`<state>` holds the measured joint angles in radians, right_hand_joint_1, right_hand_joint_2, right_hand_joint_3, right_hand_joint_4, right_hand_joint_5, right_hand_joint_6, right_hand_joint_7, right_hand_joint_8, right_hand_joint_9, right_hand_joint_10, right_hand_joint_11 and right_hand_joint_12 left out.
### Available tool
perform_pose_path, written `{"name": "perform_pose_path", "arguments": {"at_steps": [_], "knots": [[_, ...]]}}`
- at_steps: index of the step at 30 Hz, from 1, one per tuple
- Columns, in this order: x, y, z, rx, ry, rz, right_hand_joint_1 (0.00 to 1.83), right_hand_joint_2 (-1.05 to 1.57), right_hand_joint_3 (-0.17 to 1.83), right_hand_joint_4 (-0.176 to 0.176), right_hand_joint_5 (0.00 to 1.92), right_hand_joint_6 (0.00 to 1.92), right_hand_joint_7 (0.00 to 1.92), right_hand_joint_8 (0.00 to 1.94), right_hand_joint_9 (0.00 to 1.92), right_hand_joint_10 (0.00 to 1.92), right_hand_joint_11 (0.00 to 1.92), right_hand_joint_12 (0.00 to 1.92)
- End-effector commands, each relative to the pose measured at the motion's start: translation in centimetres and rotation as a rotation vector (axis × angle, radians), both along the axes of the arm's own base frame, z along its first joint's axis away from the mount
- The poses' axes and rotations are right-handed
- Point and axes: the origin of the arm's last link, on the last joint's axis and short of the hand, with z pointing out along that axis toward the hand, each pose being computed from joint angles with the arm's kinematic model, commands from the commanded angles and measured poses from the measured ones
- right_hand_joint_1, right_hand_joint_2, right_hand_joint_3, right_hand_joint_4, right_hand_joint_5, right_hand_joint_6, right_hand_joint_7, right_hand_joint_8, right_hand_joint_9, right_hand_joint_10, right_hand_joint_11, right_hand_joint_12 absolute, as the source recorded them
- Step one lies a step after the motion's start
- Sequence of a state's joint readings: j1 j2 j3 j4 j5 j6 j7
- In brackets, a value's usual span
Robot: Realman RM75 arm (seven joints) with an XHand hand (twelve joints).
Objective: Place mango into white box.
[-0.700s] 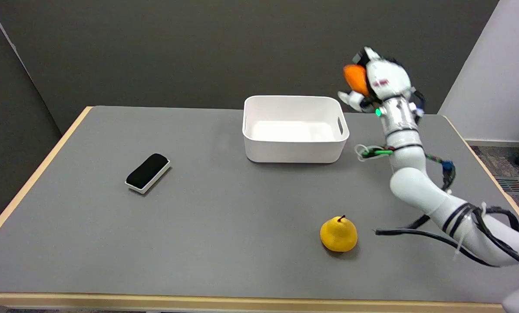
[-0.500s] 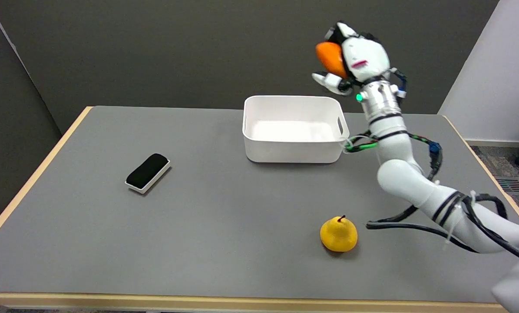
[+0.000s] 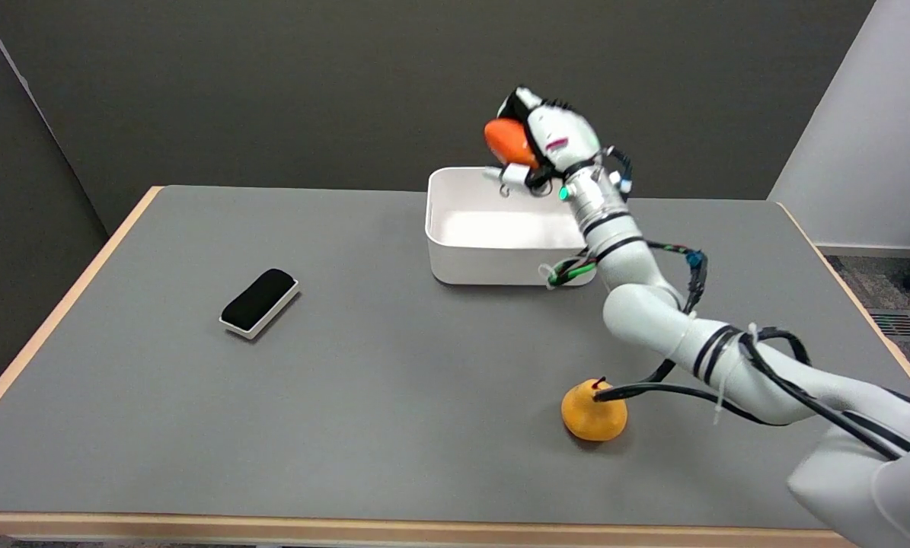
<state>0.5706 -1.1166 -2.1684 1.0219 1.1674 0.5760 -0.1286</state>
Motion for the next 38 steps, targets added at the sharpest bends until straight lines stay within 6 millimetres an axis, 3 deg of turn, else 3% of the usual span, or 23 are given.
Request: {"name": "perform_pose_path", "arguments": {"at_steps": [1, 2, 4, 5, 7, 9, 11, 13, 17, 21, 24, 27, 29, 32, 34, 38], "knots": [[-10.5, 4.4, -0.2, 0.028, -0.461, -0.174, 1.33, 1.28, 0.02, -0.176, 0.39, 1.59, 0.73, 1.45, 0.73, 1.6, 0.94, 1.92], [-10.3, 4.8, -0.3, 0.035, -0.478, -0.158, 1.33, 1.28, 0.03, -0.176, 0.39, 1.59, 0.73, 1.45, 0.73, 1.6, 0.93, 1.92], [-9.7, 6.1, 0.1, 0.053, -0.505, -0.111, 1.0, 0.89, 0.79, -0.014, 0.38, 1.09, 0.69, 0.94, 0.66, 1.26, 0.59, 1.92], [-8.7, 6.7, 0.0, 0.076, -0.484, -0.067, 0.89, 0.8, 0.91, 0.012, 0.34, 0.85, 0.59, 0.73, 0.57, 1.14, 0.49, 1.9], [-7.2, 7.5, -0.5, 0.118, -0.431, -0.011, 0.73, 0.73, 0.93, 0.019, 0.24, 0.49, 0.37, 0.44, 0.38, 0.94, 0.35, 1.76], [-5.2, 8.1, -0.2, 0.151, -0.392, 0.048, 0.55, 0.67, 0.89, 0.03, 0.14, 0.34, 0.19, 0.27, 0.16, 0.69, 0.19, 1.36], [-4.2, 8.4, 0.1, 0.162, -0.382, 0.073, 0.44, 0.6, 0.95, 0.027, 0.07, 0.28, 0.08, 0.16, 0.03, 0.55, 0.07, 1.14], [-3.6, 8.5, 0.5, 0.163, -0.375, 0.087, 0.42, 0.58, 0.89, 0.028, 0.03, 0.25, 0.0, 0.08, 0.0, 0.3, 0.0, 1.07], [-2.0, 8.2, 0.7, 0.168, -0.371, 0.123, 0.42, 0.56, 0.9, 0.013, 0.02, 0.13, 0.0, 0.0, 0.0, 0.03, 0.0, 0.89], [0.3, 7.9, 0.9, 0.18, -0.373, 0.185, 0.42, 0.56, 0.9, 0.013, 0.02, 0.13, 0.0, 0.0, 0.0, 0.01, 0.0, 0.84], [3.7, 7.8, 2.2, 0.177, -0.364, 0.276, 0.42, 0.56, 0.91, 0.014, 0.03, 0.13, 0.0, 0.0, 0.0, 0.01, 0.0, 0.79], [7.3, 8.5, 5.3, 0.127, -0.377, 0.38, 0.4, 0.57, 0.91, 0.014, 0.03, 0.13, 0.0, 0.0, 0.0, 0.01, 0.0, 0.76], [9.1, 9.5, 9.1, 0.052, -0.44, 0.435, 0.34, 0.58, 0.92, 0.015, 0.02, 0.13, 0.0, 0.0, 0.0, 0.01, 0.0, 0.73], [9.4, 10.9, 13.1, -0.027, -0.549, 0.46, 0.31, 0.61, 0.92, 0.015, 0.02, 0.12, 0.0, 0.0, 0.0, 0.02, 0.0, 0.7], [9.2, 12.5, 16.6, -0.1, -0.648, 0.491, 0.29, 0.67, 0.8, 0.02, 0.0, 0.19, 0.0, 0.01, 0.0, 0.02, 0.0, 0.67], [7.3, 14.5, 19.3, -0.129, -0.771, 0.515, 0.29, 0.65, 0.86, 0.02, 0.0, 0.22, 0.0, 0.03, 0.0, 0.08, 0.0, 0.7]]}}
